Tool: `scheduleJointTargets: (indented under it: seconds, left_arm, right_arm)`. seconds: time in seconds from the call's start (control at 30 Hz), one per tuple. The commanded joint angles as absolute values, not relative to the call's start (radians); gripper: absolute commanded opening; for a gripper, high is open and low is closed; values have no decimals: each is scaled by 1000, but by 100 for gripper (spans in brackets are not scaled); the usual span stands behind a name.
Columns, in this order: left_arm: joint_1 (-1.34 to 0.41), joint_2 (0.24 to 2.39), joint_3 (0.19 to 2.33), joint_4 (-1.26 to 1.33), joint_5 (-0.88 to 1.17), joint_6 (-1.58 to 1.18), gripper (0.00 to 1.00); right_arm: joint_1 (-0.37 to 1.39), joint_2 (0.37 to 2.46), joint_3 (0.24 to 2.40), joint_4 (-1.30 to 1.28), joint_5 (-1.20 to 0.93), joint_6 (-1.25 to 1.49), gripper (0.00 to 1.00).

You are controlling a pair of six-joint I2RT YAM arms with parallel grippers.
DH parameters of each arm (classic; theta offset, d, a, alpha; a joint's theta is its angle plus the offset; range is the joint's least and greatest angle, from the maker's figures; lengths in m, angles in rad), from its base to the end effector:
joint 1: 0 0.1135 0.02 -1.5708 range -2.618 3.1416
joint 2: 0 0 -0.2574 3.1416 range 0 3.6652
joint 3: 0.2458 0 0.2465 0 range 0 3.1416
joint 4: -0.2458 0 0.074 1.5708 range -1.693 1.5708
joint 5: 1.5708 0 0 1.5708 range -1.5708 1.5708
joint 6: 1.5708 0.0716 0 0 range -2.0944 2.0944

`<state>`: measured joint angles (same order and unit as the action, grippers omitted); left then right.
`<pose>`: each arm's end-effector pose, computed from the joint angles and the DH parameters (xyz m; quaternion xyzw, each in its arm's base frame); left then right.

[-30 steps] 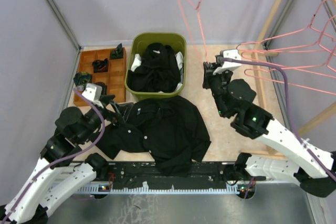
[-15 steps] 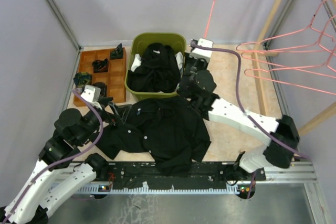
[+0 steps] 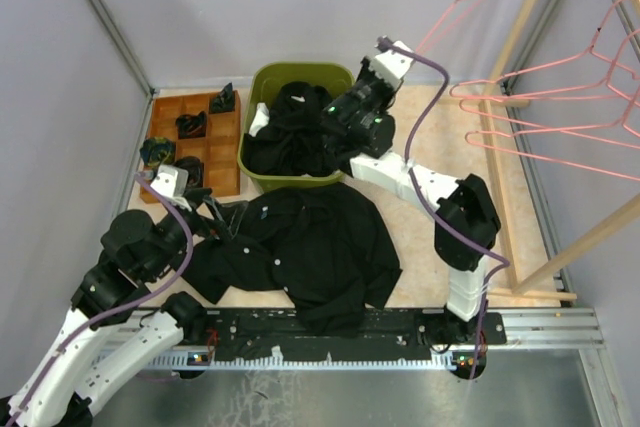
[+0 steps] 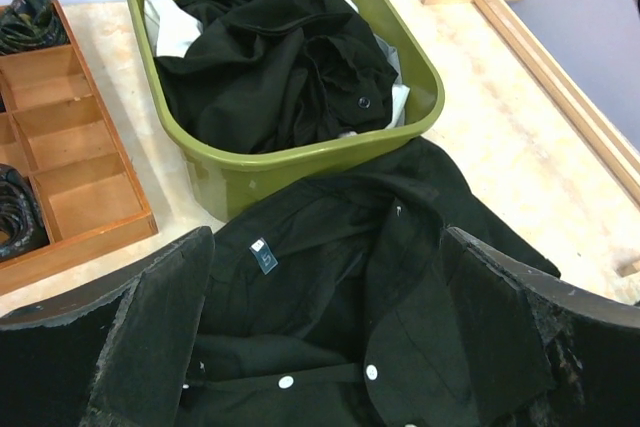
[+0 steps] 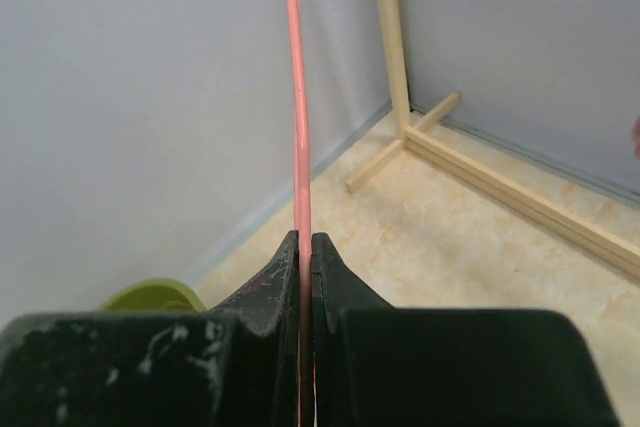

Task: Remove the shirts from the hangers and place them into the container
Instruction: Place the hanger at the clothesline.

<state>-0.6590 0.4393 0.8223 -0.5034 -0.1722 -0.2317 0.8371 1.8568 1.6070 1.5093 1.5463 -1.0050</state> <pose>0.1102 -0.0698 0.3506 0.1024 0.7407 -0.2266 0.6241 0.2958 0.2212 0.4316 0.3291 0.6165 -0.1672 0.6955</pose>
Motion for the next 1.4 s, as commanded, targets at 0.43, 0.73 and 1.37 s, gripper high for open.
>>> scheduleJointTargets:
  seconds: [0.43, 0.73, 1.37]
  left_arm:
    - [-657, 424, 830, -491, -182, -230, 99]
    - [-657, 427, 825, -479, -173, -234, 99]
    - [-657, 418, 828, -472, -158, -249, 99]
  right_arm:
    - [600, 2007, 2062, 1604, 1654, -1065, 0]
    - [545, 1994, 2108, 1524, 1649, -1054, 0]
    - [467, 1994, 2195, 1412, 1639, -1039, 0]
